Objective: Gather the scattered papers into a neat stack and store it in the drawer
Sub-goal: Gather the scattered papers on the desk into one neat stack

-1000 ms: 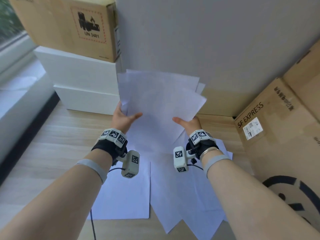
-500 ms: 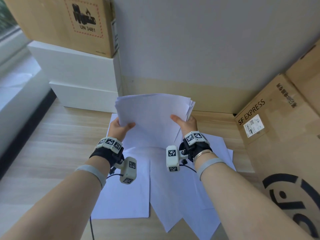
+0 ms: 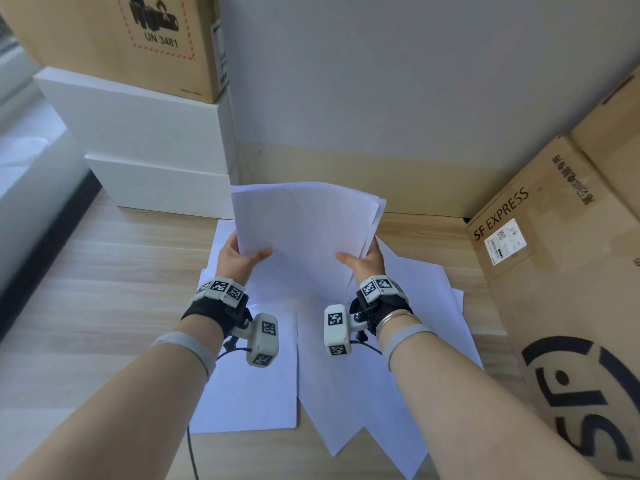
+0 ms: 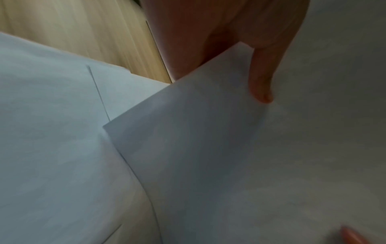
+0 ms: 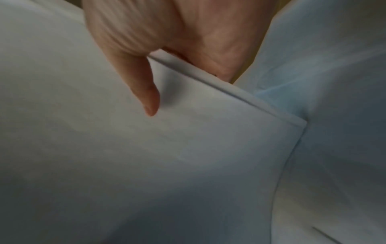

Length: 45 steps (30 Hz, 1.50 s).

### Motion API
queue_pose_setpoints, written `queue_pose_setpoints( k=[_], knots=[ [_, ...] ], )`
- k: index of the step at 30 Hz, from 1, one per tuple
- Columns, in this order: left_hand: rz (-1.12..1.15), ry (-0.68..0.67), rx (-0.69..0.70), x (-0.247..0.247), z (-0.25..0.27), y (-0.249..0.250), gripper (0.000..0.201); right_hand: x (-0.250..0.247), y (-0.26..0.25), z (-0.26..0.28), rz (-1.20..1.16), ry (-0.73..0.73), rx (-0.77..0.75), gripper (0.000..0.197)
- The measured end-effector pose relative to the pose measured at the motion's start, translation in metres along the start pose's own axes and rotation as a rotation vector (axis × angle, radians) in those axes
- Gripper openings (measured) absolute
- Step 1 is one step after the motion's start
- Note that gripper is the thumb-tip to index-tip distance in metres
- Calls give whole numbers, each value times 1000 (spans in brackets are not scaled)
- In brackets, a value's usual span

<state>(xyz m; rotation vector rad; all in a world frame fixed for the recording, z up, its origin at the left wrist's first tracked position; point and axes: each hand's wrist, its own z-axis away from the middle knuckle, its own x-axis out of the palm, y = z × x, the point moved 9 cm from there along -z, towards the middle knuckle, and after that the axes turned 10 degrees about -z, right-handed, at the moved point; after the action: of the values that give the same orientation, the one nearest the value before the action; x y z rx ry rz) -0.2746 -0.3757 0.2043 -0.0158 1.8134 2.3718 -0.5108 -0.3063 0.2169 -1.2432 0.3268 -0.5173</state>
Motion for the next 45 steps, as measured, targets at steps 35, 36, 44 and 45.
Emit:
queue_pose_setpoints(
  k=[35,36,44,45],
  knots=[
    [-444,-180,-237,44,1,-64,32,-32,74,-15,404,-61,235,34],
    [-468,-192,-260,47,4,-72,31,-38,80,-15,434,-70,255,34],
    [-526,-246,-363,75,8,-114,28,-169,94,-16,694,263,452,21],
    [-522,-244,-371,76,8,-118,29,-185,94,-16,767,274,483,17]
  ],
)
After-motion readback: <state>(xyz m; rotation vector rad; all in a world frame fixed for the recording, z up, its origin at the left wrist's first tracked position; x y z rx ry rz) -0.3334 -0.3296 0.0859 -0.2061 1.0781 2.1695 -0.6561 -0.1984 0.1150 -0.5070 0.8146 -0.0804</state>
